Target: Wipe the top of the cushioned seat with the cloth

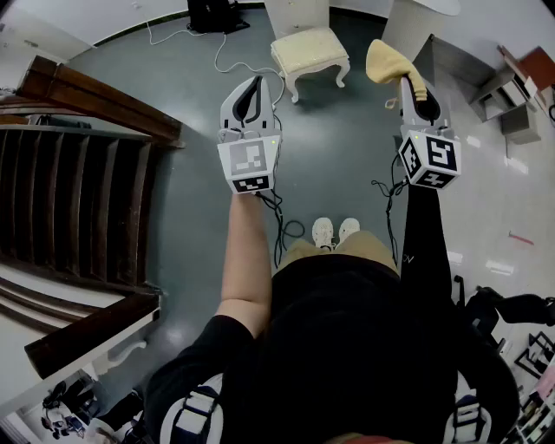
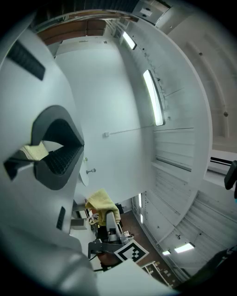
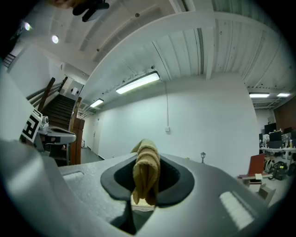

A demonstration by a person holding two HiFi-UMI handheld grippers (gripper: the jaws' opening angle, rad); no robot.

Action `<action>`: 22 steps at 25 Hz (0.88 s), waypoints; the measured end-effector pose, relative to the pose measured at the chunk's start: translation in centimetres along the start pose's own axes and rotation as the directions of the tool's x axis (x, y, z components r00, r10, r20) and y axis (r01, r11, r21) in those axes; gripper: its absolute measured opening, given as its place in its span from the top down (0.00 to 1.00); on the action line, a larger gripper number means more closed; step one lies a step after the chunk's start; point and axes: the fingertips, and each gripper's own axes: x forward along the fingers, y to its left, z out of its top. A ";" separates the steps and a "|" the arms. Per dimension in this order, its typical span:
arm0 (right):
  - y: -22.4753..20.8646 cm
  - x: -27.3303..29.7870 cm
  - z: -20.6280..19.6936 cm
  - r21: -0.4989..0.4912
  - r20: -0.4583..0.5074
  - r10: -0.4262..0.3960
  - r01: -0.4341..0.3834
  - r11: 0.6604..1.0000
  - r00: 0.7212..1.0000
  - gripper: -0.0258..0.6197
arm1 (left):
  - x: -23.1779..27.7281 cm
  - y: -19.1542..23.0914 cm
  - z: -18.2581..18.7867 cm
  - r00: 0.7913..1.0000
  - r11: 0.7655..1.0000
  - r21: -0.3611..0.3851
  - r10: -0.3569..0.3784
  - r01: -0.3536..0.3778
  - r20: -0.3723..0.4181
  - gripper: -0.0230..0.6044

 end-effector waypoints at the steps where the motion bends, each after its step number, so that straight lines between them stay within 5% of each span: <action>1: 0.0 -0.1 0.0 0.003 0.001 -0.001 0.001 1.000 1.000 0.87 | -0.1 -0.1 0.0 1.000 1.000 0.002 -0.003 0.003 0.001 0.95; 22: -1.3 4.6 -0.1 0.016 0.007 0.014 -0.015 1.000 1.000 0.87 | 3.5 1.0 -0.9 1.000 1.000 -0.029 0.003 -0.003 0.022 0.95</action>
